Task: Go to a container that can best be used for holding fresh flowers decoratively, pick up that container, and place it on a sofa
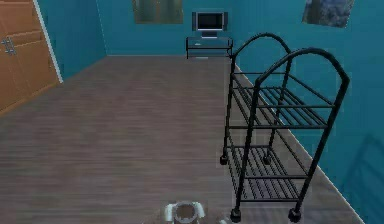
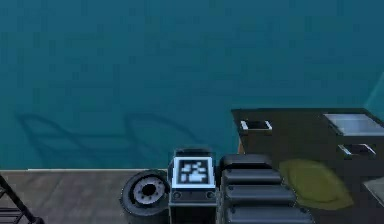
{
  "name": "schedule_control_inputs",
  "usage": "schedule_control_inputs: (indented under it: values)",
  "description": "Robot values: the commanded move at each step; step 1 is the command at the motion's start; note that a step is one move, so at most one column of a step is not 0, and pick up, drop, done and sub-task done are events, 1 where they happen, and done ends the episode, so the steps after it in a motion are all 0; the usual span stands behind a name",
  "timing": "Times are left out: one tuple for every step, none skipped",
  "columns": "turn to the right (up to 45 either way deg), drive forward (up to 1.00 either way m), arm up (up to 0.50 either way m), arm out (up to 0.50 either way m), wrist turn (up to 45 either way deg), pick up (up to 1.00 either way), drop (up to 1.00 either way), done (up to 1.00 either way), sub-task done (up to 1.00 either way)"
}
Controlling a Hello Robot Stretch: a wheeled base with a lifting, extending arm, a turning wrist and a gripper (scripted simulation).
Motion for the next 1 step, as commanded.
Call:
schedule_control_inputs:
  values:
    - [0.0, 0.1, 0.0, 0.0, 0.0, 0.0, 0.0, 0.0, 0.0]
